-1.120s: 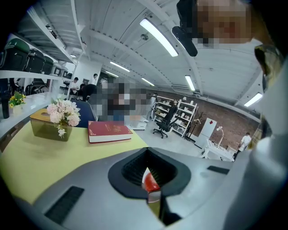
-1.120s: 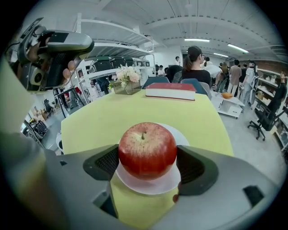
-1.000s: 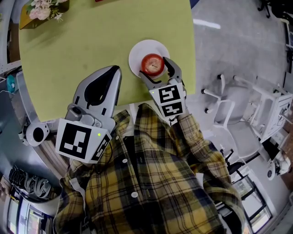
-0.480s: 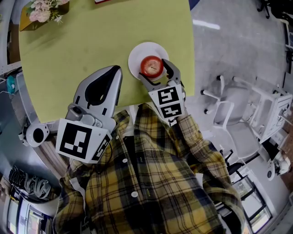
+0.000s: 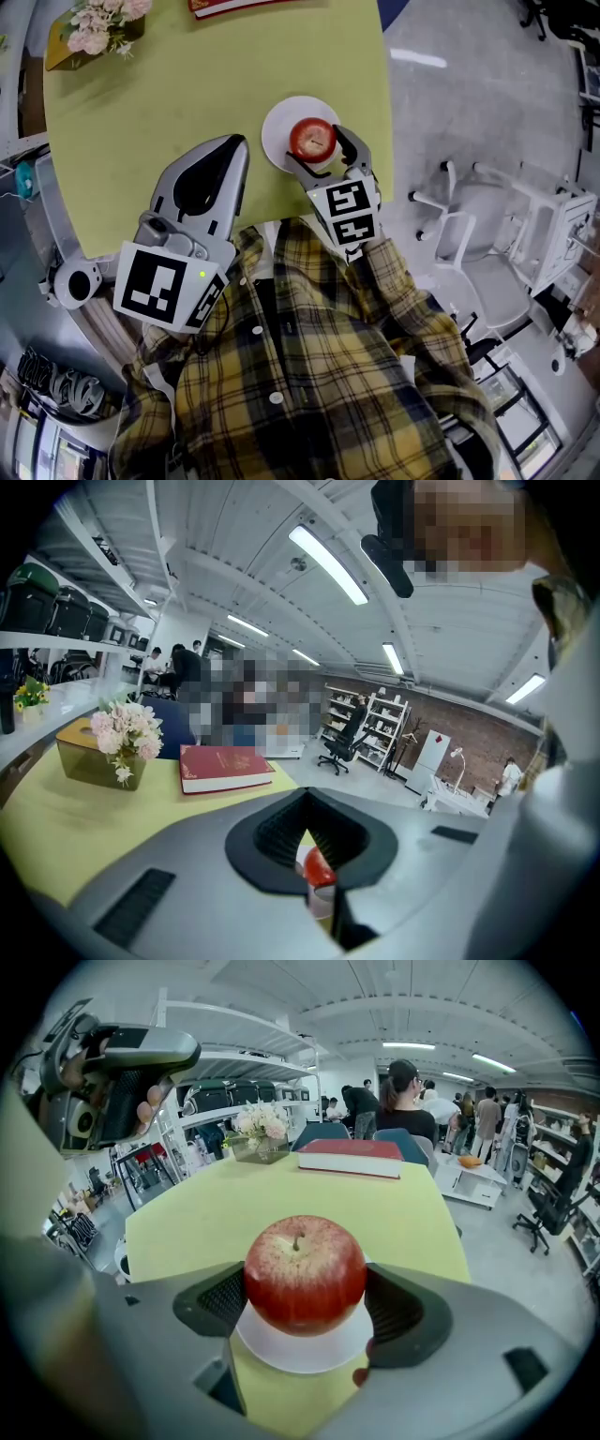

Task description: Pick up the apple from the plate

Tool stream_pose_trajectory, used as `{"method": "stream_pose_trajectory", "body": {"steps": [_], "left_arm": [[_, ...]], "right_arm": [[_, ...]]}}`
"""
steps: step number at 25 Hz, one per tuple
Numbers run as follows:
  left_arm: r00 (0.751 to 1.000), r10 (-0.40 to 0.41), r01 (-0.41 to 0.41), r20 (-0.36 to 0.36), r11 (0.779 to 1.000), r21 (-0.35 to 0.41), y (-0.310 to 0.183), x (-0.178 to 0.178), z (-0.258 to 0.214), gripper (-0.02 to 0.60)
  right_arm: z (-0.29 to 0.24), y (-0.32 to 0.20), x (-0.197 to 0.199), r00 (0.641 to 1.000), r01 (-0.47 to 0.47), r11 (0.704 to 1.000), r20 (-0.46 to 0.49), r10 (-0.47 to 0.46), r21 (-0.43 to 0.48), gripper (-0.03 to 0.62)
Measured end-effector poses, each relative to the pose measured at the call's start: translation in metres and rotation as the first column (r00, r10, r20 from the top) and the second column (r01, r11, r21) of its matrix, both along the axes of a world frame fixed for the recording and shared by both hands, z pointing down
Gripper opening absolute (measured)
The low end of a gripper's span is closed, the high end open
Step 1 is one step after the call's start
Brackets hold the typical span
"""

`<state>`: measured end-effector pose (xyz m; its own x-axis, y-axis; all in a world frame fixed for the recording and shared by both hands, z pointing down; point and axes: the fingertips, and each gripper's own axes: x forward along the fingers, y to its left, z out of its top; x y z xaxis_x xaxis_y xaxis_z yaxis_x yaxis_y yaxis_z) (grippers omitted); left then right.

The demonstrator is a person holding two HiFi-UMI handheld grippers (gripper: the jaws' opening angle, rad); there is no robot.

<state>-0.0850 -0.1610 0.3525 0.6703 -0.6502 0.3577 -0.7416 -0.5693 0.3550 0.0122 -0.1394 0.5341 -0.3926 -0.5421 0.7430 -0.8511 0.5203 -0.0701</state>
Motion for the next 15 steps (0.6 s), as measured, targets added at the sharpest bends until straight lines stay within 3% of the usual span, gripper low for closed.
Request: {"method": "stream_pose_trajectory", "body": {"steps": [15], "left_arm": [[0.996,-0.052,0.055,-0.075,0.998,0.04,-0.023,-0.019,-0.034,0.005]], "right_arm": [[-0.074,-0.021,0.005,0.997,-0.046,0.994,0.062,0.041,0.095,0.373]]}}
